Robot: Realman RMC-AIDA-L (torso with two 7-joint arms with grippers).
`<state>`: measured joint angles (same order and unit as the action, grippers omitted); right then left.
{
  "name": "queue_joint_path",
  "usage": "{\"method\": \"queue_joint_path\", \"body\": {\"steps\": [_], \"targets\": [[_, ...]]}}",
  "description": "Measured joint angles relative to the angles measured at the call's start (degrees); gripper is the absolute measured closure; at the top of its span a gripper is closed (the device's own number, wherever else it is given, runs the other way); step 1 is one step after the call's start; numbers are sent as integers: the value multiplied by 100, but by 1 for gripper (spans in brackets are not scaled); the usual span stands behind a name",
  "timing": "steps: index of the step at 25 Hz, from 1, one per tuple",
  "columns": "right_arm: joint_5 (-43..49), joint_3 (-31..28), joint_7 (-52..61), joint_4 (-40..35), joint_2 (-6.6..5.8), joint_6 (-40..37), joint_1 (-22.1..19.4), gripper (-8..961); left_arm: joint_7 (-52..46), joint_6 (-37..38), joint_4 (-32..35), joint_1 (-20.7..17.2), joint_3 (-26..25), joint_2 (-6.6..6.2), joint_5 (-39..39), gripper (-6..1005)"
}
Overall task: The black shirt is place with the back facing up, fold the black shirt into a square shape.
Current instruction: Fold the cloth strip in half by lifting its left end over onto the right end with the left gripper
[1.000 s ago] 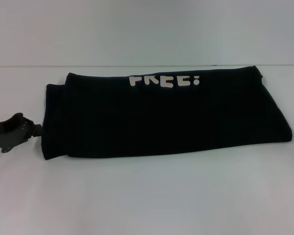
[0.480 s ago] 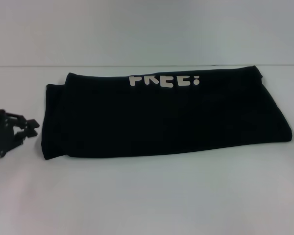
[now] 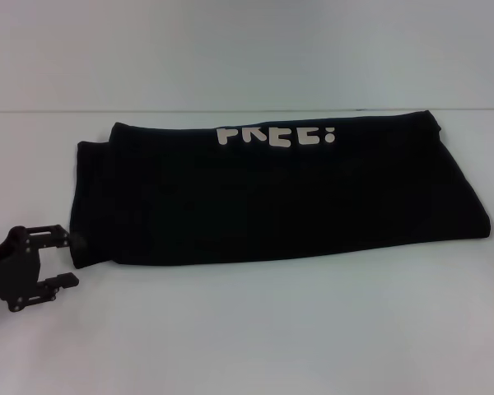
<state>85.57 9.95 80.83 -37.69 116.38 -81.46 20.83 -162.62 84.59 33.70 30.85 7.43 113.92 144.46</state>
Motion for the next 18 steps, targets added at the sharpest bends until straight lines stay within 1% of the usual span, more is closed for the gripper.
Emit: {"method": "queue_joint_path", "body": {"steps": [5, 11, 15, 18], "targets": [[-2, 22, -44, 54, 4, 56, 14, 330, -63, -318, -194, 36, -29, 41, -7, 347], [-5, 25, -47, 61, 15, 73, 25, 331, -23, -658, -381, 78, -18, 51, -289, 127], [-6, 24, -49, 61, 16, 50, 20, 332, -13, -833, -416, 151, 9, 53, -325, 91], [-5, 7, -50, 61, 12, 33, 12, 332, -18, -893, -427, 171, 10, 53, -325, 91]]}}
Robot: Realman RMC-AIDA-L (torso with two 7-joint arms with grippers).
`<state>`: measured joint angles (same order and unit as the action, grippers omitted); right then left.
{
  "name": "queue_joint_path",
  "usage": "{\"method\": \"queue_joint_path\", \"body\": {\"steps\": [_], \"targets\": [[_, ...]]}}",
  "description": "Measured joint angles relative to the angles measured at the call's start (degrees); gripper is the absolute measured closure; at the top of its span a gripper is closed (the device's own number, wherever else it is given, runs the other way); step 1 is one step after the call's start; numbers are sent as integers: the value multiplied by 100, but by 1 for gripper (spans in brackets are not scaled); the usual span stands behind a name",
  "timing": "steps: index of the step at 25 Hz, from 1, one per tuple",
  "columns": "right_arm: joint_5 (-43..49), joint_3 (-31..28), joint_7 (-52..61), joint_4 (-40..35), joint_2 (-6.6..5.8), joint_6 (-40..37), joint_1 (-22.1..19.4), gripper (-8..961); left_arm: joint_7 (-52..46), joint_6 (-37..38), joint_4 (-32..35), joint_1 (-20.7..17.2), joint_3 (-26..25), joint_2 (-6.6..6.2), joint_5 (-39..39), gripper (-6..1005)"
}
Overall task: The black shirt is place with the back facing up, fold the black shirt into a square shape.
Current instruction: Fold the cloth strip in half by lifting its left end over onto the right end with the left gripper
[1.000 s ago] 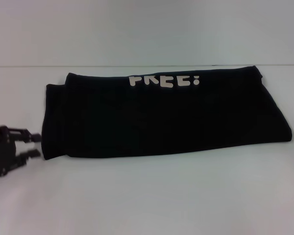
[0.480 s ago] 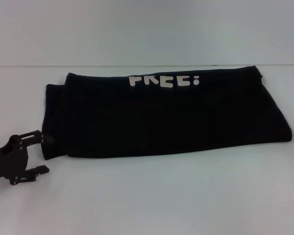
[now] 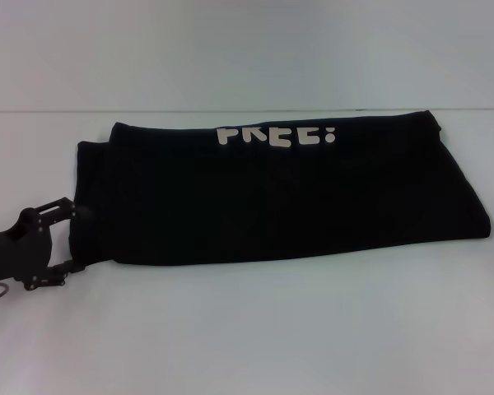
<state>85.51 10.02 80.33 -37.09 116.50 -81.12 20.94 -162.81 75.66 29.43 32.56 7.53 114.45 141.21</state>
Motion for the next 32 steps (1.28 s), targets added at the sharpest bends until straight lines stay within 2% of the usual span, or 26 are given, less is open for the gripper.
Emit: {"method": "queue_joint_path", "body": {"steps": [5, 12, 18, 23, 32], "targets": [[0, -15, 0, 0, 0, -9, -2, 332, 10, -129, -35, 149, 16, 34, -3, 90], [-7, -15, 0, 0, 3, -19, 4, 331, -22, -641, -362, 558, 421, -10, 32, 90], [-36, -23, 0, 0, -3, -53, -4, 331, 71, -724, -377, 764, 452, -5, 4, 90], [-40, -27, 0, 0, -5, -63, 13, 331, 138, -723, -363, 767, 463, -58, -9, 90], [-52, -35, 4, 0, -5, -69, 15, 330, -27, 46, -114, 360, 427, -140, 389, 91]]}}
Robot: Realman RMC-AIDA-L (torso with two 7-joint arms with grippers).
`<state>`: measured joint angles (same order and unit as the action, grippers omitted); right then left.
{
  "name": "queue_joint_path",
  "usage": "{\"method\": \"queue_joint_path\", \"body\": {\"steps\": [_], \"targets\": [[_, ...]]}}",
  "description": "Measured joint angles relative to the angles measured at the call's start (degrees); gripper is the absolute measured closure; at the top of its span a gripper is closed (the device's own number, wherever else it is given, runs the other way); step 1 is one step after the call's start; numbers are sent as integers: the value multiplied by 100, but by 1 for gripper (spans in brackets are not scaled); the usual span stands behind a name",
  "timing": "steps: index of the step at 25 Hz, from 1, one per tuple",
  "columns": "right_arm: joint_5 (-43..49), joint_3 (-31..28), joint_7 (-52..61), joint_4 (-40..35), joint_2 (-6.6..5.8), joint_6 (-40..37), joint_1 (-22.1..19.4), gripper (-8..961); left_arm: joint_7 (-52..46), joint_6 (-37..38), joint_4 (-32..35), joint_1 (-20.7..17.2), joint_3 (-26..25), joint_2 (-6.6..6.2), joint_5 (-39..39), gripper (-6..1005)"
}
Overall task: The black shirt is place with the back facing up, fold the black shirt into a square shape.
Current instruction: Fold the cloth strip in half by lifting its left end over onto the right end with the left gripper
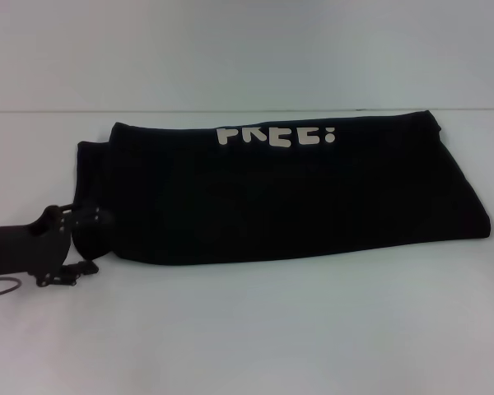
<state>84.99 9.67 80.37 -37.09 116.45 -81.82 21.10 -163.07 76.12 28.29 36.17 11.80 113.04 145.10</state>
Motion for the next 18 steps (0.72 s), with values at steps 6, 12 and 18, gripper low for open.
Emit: {"method": "queue_joint_path", "body": {"steps": [6, 12, 18], "targets": [[-1, -1, 19, 0, 4, -19, -1, 330, -35, -313, -128, 98, -41, 40, 0, 91], [-1, -1, 13, 0, 16, -27, -19, 332, -37, -613, -325, 263, -28, 43, -3, 90], [-1, -1, 11, 0, 9, -105, -34, 330, 2, -950, -437, 437, -40, 59, -259, 91]]}}
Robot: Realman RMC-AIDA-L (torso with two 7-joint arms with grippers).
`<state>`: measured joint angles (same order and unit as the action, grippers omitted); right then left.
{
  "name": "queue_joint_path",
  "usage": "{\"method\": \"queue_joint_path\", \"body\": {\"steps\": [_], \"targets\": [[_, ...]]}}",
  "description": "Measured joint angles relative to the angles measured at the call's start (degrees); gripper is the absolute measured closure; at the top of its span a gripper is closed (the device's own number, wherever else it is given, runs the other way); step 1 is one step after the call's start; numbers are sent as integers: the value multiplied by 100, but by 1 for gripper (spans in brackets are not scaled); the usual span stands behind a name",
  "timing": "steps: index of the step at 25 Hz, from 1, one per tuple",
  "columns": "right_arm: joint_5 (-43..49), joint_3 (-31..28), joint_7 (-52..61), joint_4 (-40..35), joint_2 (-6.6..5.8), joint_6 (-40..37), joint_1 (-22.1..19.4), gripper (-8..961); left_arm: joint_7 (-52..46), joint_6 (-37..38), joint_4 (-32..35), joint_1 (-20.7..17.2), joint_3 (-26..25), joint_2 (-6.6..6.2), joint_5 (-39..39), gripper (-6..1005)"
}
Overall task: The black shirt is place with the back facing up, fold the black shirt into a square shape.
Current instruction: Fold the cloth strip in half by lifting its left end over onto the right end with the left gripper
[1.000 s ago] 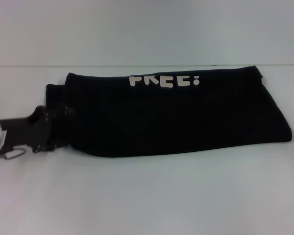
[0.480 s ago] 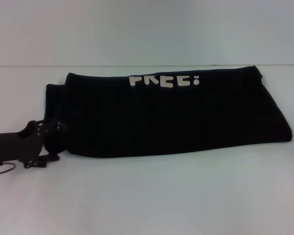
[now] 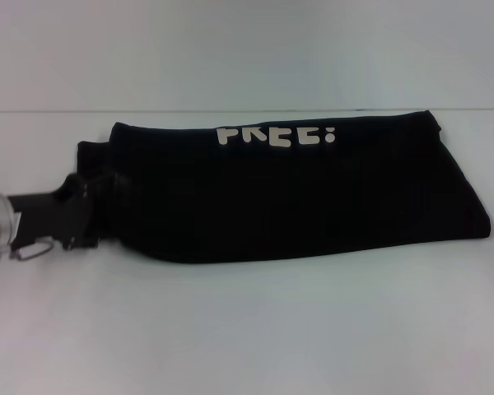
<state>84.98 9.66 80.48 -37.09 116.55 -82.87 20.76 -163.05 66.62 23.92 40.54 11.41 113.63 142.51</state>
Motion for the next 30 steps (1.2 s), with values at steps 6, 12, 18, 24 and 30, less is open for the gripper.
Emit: {"method": "queue_joint_path", "body": {"steps": [6, 12, 18, 24, 30], "targets": [[-9, -66, -5, 0, -6, -59, 29, 332, 24, -289, -35, 203, 261, -1, -167, 93], [-14, -70, -10, 0, -9, -63, 40, 330, -28, 88, -62, 49, 447, 27, -152, 96], [-17, -78, 0, 0, -15, -63, 42, 332, -39, 339, -43, 5, 500, 27, -143, 95], [-18, -79, 11, -2, -18, -63, 51, 331, -242, 83, -56, 117, 803, 21, -97, 96], [-18, -161, 6, -2, -18, -64, 74, 330, -173, -543, -64, 117, 683, 137, -450, 95]]}}
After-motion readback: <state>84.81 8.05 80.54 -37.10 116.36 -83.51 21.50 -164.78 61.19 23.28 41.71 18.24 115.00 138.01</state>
